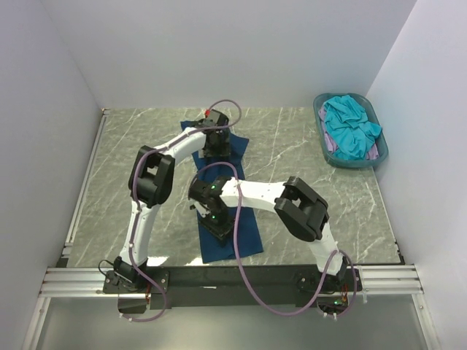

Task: Fold and stack the t-shirts
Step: Fold the tshirt

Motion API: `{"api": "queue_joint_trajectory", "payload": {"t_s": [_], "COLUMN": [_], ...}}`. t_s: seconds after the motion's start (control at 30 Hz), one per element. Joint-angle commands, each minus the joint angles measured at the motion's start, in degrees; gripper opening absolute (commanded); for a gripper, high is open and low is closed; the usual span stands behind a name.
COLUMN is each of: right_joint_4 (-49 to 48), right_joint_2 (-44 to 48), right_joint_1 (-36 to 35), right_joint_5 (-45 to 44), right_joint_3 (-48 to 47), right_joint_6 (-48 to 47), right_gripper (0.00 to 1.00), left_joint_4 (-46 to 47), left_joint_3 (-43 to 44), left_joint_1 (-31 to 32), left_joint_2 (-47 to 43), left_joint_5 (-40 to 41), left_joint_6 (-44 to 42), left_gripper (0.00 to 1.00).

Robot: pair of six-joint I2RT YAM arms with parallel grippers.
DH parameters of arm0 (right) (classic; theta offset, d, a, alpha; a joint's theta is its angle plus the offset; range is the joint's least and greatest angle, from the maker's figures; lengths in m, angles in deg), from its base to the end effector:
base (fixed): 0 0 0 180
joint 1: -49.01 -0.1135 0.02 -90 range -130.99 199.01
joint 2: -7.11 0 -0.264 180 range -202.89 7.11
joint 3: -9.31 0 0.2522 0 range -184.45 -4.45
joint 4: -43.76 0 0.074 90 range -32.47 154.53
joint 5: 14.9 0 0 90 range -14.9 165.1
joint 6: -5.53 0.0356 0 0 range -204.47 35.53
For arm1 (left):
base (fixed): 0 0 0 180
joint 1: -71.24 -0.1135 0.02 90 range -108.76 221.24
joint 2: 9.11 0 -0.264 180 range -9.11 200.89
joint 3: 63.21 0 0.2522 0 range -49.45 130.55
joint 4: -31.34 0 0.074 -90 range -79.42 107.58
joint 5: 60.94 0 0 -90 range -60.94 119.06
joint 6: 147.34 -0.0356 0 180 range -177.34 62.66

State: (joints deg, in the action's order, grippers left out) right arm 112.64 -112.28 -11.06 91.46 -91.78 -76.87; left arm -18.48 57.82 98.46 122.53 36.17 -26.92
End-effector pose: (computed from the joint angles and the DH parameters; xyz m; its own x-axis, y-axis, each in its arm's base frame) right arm 0.1881 0.3467 0.1563 -0.6049 -0.7963 -0.0116 -0.7652 0.5771 0.2854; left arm 0.4442 -0.2235 0.1693 -0.8693 -0.1179 -0.4801 -0.0470 0.9865 -0.1570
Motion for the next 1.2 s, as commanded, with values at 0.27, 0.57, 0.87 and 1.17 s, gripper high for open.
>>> {"api": "queue_joint_trajectory", "payload": {"t_s": [0.27,0.57,0.87,1.17], "right_joint_4": [0.7,-15.1,-22.94,-25.32], "right_joint_2": [10.4,20.16,15.68,17.7], "right_joint_1": [3.81,21.65,26.41,27.11], "right_joint_5": [-4.24,5.6,4.38,0.87], "right_joint_3": [-2.67,5.32,7.07,15.51], "right_joint_6": [0.75,7.77,10.77,13.05], "right_gripper": [0.49,0.46,0.39,0.38], "left_joint_4": [-0.15,2.83,5.92,2.92], "left_joint_3": [2.93,-1.69,-7.77,-22.86], "left_joint_1": [-4.19,-9.03,-8.42,-1.13], "left_joint_2": [-6.65,-11.49,-14.12,-25.79], "left_joint_5": [0.01,-1.84,-8.08,-7.29], "left_joint_6": [-1.41,-0.27,1.22,6.94], "left_gripper": [0.78,0.78,0.75,0.75]}}
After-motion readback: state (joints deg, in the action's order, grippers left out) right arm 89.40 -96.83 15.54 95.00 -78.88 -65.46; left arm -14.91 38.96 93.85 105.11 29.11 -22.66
